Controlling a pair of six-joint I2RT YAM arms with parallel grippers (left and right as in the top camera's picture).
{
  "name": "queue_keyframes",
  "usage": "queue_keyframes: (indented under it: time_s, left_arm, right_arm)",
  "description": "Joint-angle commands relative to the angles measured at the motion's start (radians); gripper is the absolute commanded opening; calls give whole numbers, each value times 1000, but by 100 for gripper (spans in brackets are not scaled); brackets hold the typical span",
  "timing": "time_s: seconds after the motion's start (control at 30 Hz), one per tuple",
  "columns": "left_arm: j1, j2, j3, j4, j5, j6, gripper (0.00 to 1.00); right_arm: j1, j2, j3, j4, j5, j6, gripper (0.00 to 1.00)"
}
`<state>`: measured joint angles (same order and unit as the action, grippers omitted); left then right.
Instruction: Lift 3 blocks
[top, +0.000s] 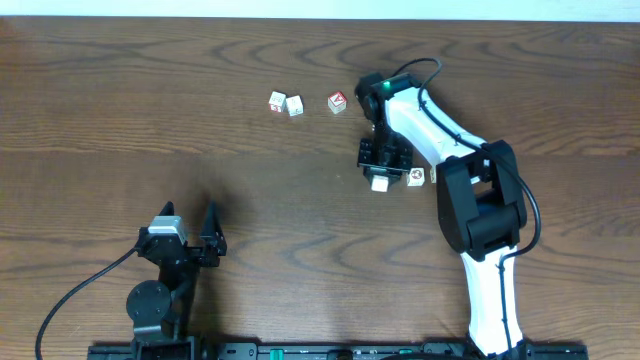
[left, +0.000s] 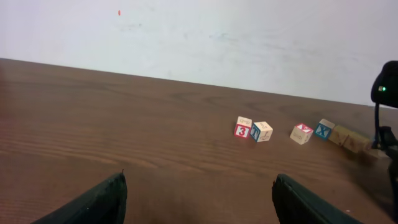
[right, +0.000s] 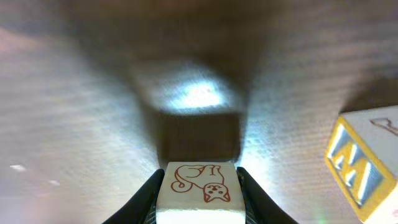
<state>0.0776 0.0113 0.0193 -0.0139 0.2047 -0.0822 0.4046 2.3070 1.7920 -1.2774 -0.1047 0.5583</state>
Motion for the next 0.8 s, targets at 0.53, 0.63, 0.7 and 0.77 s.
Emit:
queue_keyframes:
  time_s: [0.53, 0.63, 0.7, 0.77]
  left_arm:
    - [5, -1, -15, -34, 23, -6, 75]
    - [5, -1, -15, -34, 23, -6, 75]
    - [5, -1, -15, -34, 23, -6, 75]
    - [5, -1, -15, -34, 23, -6, 75]
  right_arm:
    - [-14, 21, -4, 36, 55, -66, 37]
    - [-24, 21, 4, 32, 55, -67, 38]
    - [-30, 21, 15, 23, 55, -71, 38]
    - [-35, 21, 35, 6, 55, -90, 38]
